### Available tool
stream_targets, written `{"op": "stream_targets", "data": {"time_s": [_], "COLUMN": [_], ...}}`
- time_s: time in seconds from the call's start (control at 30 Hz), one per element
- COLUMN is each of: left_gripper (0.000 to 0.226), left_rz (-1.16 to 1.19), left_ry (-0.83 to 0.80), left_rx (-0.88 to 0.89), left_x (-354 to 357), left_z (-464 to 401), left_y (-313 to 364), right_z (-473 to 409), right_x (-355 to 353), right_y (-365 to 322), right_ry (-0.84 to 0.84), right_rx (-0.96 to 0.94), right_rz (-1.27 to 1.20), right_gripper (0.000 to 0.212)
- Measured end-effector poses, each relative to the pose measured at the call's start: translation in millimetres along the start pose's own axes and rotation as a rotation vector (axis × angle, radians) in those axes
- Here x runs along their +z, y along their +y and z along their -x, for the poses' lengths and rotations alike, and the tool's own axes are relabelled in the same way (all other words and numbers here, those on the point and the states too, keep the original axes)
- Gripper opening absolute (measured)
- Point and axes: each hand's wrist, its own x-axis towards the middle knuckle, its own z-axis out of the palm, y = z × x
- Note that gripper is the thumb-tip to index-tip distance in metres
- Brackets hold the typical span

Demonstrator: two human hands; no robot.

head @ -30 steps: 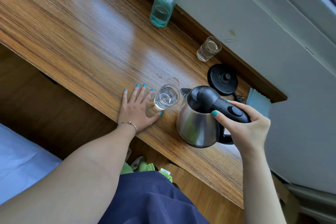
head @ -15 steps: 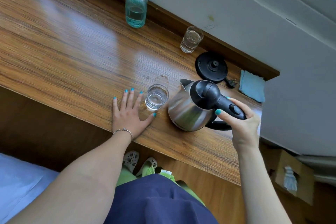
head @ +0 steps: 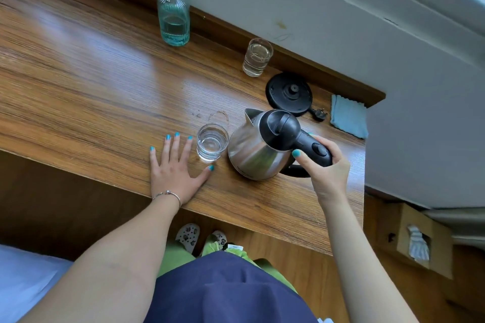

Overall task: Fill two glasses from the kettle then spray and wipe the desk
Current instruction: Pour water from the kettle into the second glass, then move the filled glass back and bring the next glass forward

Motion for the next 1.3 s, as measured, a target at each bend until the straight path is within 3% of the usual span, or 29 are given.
{"op": "stream_targets", "data": {"time_s": [0.17,0.47,0.63,0.8,0.93,1.03,1.3], "left_gripper": [0.094,0.087,0.091,0.076,0.078,0.085,0.097], "left_rz": [-0.005,-0.036,-0.141,-0.121,-0.141,-0.163,-0.106], "left_ry": [-0.041,-0.206,-0.265,-0.289,-0.312,-0.305,-0.208], "left_rx": [0.009,0.160,0.543,0.934,1.102,1.132,0.913], "left_x": [-3.3,-9.2,-21.2,-41.7,-43.6,-40.3,-34.5], "left_z": [1.1,-1.7,-38.1,-106.7,-146.0,-168.3,-199.6], "left_y": [1.5,-6.5,-57.4,-100.5,-95.1,-91.2,-88.9], "right_z": [18.1,61.5,86.8,108.8,101.8,87.9,64.7], "right_x": [14.1,52.2,121.5,205.3,247.3,261.8,277.1], "right_y": [15.7,34.8,28.4,18.6,7.7,3.3,4.7], "right_ry": [0.174,0.373,0.649,0.602,0.574,0.586,0.668], "right_rx": [-0.008,0.195,0.380,0.464,0.444,0.432,0.429], "right_rz": [0.053,0.135,0.159,0.087,0.093,0.108,0.129], "right_gripper": [0.063,0.101,0.095,0.079,0.080,0.090,0.096]}}
